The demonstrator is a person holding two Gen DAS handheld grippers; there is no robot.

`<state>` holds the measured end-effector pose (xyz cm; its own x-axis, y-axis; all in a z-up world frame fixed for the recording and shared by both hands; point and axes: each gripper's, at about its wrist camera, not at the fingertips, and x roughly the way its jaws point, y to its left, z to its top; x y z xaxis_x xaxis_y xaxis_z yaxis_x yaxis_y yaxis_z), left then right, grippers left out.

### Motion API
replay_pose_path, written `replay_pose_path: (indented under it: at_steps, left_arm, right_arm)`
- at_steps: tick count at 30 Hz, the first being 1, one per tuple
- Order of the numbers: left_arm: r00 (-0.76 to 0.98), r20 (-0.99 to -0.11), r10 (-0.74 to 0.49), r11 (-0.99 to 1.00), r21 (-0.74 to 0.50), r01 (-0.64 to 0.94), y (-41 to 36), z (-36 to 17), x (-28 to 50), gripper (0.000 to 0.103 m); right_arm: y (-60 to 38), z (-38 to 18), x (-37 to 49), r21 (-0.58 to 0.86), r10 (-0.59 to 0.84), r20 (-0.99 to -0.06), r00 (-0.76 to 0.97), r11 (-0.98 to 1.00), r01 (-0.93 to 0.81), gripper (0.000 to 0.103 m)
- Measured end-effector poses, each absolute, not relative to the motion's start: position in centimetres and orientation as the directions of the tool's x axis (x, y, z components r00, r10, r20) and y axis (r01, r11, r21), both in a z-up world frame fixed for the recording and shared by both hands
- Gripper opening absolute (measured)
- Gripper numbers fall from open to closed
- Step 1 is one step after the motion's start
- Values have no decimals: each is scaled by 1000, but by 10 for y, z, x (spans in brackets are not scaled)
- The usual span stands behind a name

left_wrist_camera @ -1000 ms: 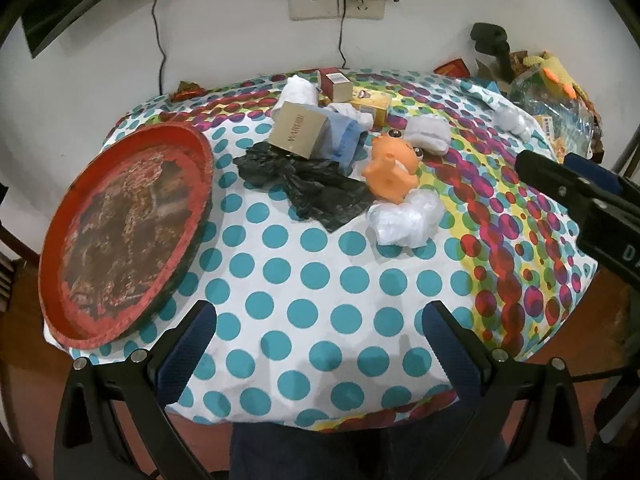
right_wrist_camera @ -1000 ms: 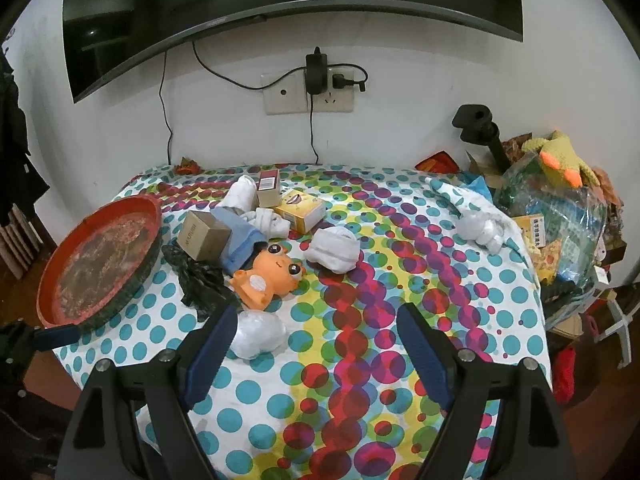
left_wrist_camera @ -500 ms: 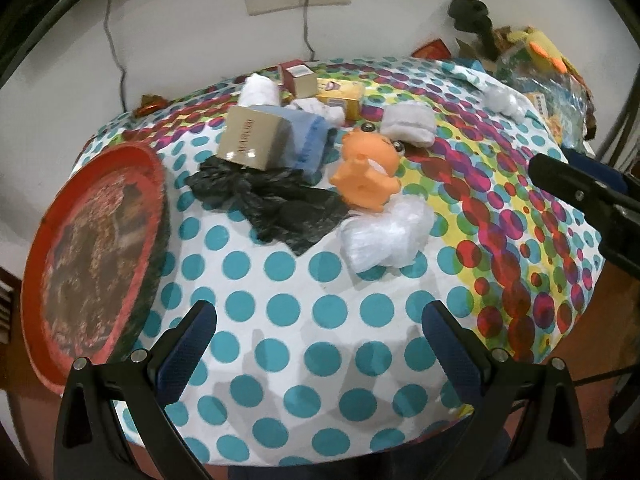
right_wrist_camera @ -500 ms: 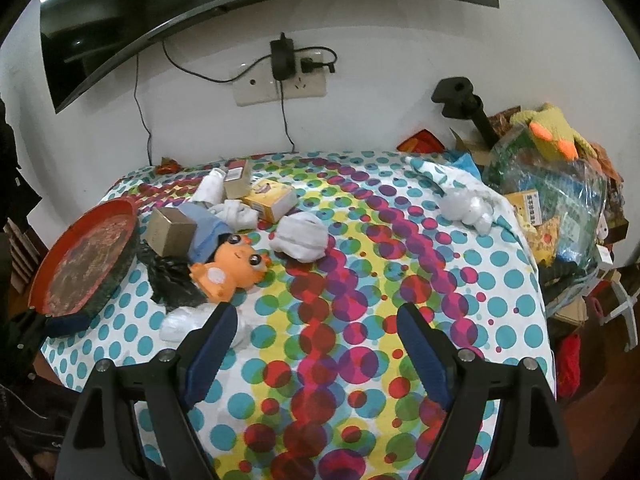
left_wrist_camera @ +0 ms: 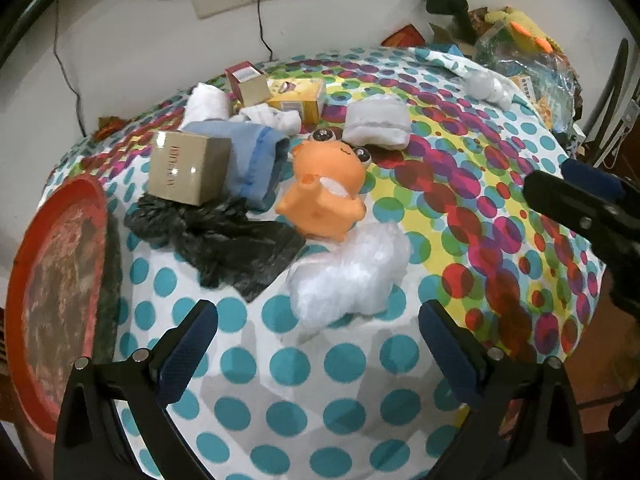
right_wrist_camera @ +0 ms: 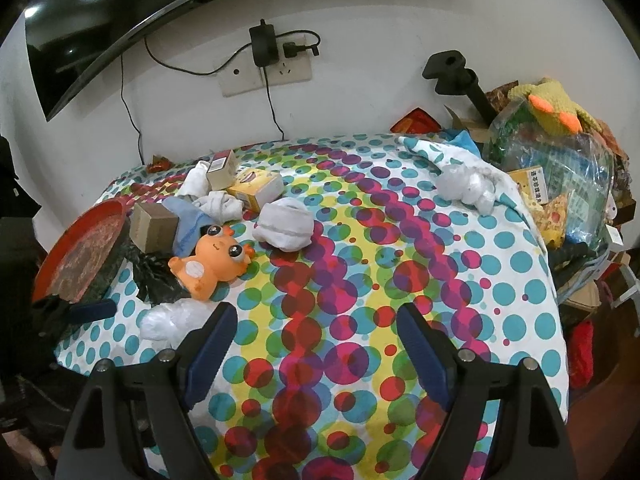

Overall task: Organize objects
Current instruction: 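Reach the left gripper to the clear plastic bundle and grasp it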

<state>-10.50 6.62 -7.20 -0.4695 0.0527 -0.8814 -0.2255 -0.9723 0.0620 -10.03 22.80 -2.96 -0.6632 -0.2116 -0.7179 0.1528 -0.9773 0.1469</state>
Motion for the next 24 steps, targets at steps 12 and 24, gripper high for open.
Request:
replay_pose_path:
  at_steps: [12,24]
  left_arm:
    - [-448,-893,48,-971,65,-232,73,-88,-125,81]
    - [-470,-880,61,-965,68,-252,82,-91,-121,50]
  right_arm:
    - [236,-41,-108,183,-228,-722,-653,-973,137,84]
    - [237,-49,-109,187,-226,-734,-641,-974,129,84]
